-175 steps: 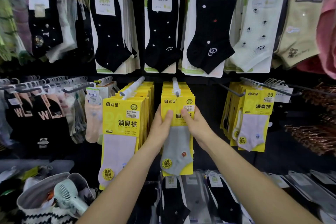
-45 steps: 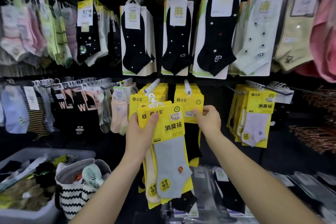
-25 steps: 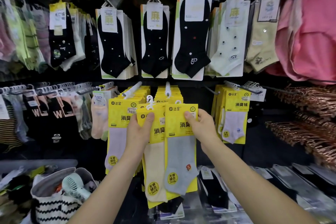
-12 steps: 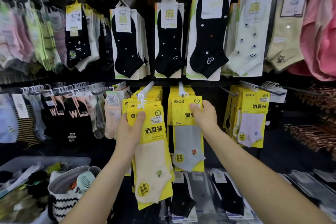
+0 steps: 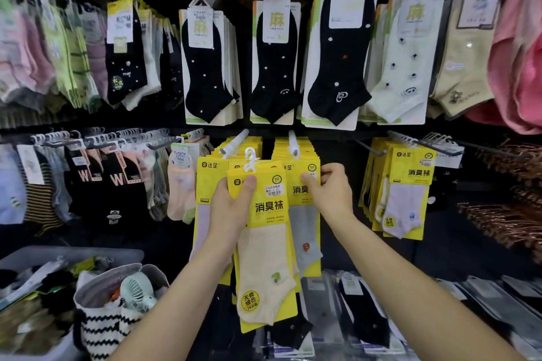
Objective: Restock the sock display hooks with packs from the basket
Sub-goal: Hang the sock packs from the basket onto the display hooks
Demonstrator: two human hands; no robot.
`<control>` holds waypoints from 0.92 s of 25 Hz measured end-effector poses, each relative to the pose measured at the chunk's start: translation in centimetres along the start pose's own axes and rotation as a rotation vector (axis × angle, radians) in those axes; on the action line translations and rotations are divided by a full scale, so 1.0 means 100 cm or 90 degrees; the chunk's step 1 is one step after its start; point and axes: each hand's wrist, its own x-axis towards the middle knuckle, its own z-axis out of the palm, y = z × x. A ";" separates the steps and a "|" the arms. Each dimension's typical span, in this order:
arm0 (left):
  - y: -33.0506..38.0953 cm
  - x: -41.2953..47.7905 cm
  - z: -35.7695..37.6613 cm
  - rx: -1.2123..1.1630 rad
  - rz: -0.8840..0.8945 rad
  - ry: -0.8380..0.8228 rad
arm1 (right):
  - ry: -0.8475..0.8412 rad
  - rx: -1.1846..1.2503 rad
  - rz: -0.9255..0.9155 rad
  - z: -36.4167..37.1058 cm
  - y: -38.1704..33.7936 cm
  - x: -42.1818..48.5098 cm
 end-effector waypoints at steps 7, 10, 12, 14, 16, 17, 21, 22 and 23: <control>0.002 -0.007 0.017 0.000 0.009 -0.021 | -0.142 0.133 -0.077 -0.008 -0.013 -0.034; 0.001 -0.010 0.021 -0.019 -0.013 -0.041 | -0.150 0.131 -0.061 -0.014 -0.015 -0.036; 0.000 -0.011 0.020 -0.030 -0.017 -0.063 | -0.157 0.154 -0.042 -0.021 -0.011 -0.034; -0.004 -0.011 0.016 -0.025 -0.003 -0.059 | -0.166 0.203 -0.014 -0.026 -0.008 -0.031; -0.006 -0.011 0.011 -0.021 -0.004 -0.022 | -0.139 0.232 0.003 -0.028 -0.008 -0.027; -0.008 -0.010 0.007 -0.026 -0.009 -0.003 | -0.117 0.240 0.008 -0.028 -0.009 -0.023; -0.008 -0.004 -0.015 -0.045 -0.008 0.023 | -0.096 0.226 0.017 -0.024 -0.021 -0.006; -0.007 -0.003 -0.020 -0.036 0.005 0.018 | -0.099 0.213 0.021 -0.022 -0.023 -0.003; -0.006 -0.003 -0.024 -0.030 0.017 0.015 | -0.099 0.202 0.027 -0.019 -0.024 -0.002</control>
